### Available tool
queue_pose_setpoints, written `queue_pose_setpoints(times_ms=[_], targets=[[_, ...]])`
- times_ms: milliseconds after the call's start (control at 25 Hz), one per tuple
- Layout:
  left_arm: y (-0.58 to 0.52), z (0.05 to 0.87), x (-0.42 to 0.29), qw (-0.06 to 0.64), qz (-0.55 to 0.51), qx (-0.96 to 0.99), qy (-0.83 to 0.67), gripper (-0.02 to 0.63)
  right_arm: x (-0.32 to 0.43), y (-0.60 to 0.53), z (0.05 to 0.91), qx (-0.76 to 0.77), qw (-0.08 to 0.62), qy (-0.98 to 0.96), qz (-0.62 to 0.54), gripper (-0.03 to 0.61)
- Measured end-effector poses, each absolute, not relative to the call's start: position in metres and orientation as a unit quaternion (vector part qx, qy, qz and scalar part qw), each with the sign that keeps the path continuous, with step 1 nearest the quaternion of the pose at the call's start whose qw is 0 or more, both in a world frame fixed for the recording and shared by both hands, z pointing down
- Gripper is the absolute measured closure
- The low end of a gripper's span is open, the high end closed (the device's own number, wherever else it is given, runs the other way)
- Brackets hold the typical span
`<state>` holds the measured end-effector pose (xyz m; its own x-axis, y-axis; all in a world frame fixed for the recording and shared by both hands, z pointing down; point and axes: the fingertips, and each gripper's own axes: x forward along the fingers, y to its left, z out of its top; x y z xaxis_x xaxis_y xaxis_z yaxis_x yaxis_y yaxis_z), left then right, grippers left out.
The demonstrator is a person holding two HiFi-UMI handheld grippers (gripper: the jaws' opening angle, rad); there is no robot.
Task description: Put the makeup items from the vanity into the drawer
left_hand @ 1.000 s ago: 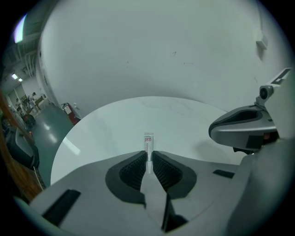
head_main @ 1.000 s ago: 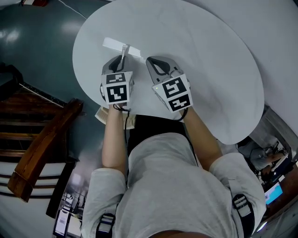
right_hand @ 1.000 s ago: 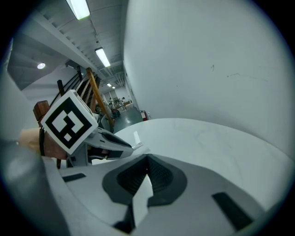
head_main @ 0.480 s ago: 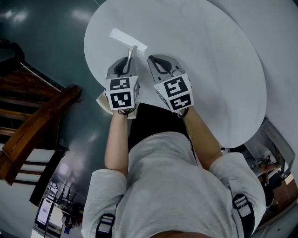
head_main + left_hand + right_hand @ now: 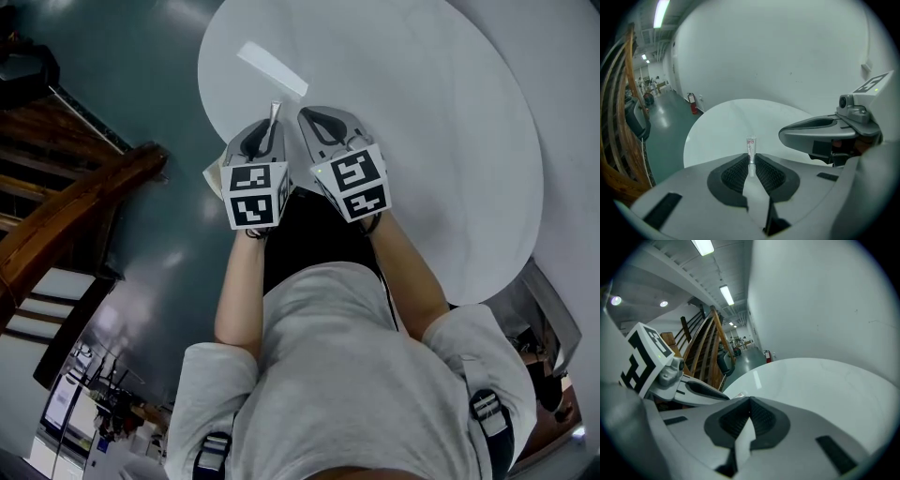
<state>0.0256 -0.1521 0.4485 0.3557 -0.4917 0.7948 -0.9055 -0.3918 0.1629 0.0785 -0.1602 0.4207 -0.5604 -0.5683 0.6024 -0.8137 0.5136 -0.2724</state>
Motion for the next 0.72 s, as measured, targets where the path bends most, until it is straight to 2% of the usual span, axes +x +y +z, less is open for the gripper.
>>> queue_pose_setpoints(times_ms=[720], targets=[[-0.090, 0.440, -0.075, 0.336, 0.302, 0.733, -0.509, 0.561, -0.040, -0.112, 0.417, 0.333, 0.252, -0.878, 0.235, 0.565]])
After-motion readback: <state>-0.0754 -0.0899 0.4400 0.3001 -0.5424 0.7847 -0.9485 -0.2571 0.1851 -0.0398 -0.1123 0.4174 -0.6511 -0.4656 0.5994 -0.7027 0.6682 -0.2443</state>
